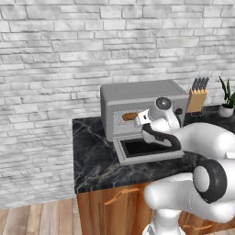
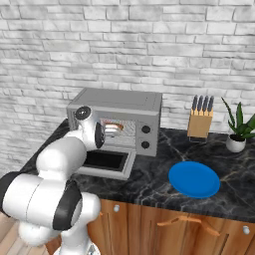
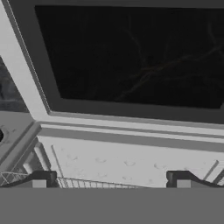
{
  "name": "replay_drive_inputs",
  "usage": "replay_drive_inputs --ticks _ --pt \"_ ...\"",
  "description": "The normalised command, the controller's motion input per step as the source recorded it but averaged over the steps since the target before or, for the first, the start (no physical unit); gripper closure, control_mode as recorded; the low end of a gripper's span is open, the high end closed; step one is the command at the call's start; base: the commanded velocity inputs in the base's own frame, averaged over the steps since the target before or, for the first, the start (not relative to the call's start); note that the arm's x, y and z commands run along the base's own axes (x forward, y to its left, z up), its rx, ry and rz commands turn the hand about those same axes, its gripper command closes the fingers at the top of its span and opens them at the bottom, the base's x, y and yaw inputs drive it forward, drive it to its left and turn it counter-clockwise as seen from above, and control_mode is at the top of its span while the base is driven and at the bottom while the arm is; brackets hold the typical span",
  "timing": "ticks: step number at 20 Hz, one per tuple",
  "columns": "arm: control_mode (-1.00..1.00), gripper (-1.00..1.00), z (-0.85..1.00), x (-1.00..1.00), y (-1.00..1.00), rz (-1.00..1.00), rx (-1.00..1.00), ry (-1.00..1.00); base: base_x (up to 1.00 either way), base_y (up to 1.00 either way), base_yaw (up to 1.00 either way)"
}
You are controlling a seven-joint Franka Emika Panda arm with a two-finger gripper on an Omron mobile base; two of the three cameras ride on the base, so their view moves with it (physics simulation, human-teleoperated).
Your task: Pull the toaster oven rack outwards. Pick up the baguette from the plate and place it on the toaster oven rack. Close the toaster oven door fully and set the temperature to the lowest setting.
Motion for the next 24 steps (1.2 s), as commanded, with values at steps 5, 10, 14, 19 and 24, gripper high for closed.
replay_drive_inputs --ticks 5,10,14,19,24 --pt "-1.0 -1.0 0.55 -0.44 -0.26 0.0 0.0 0.02 0.0 0.0 0.0" --pt "-1.0 -1.0 0.05 -0.55 -0.27 -0.04 0.01 -0.1 0.0 0.0 0.0" --pt "-1.0 -1.0 0.0 -0.76 -0.36 -0.03 0.16 -0.31 0.0 0.0 0.0" --pt "-1.0 -1.0 0.26 -0.88 -0.24 0.0 0.24 -0.33 0.0 0.0 0.0" --pt "-1.0 -1.0 0.55 -0.69 -0.03 -0.02 0.19 -0.1 0.0 0.0 0.0"
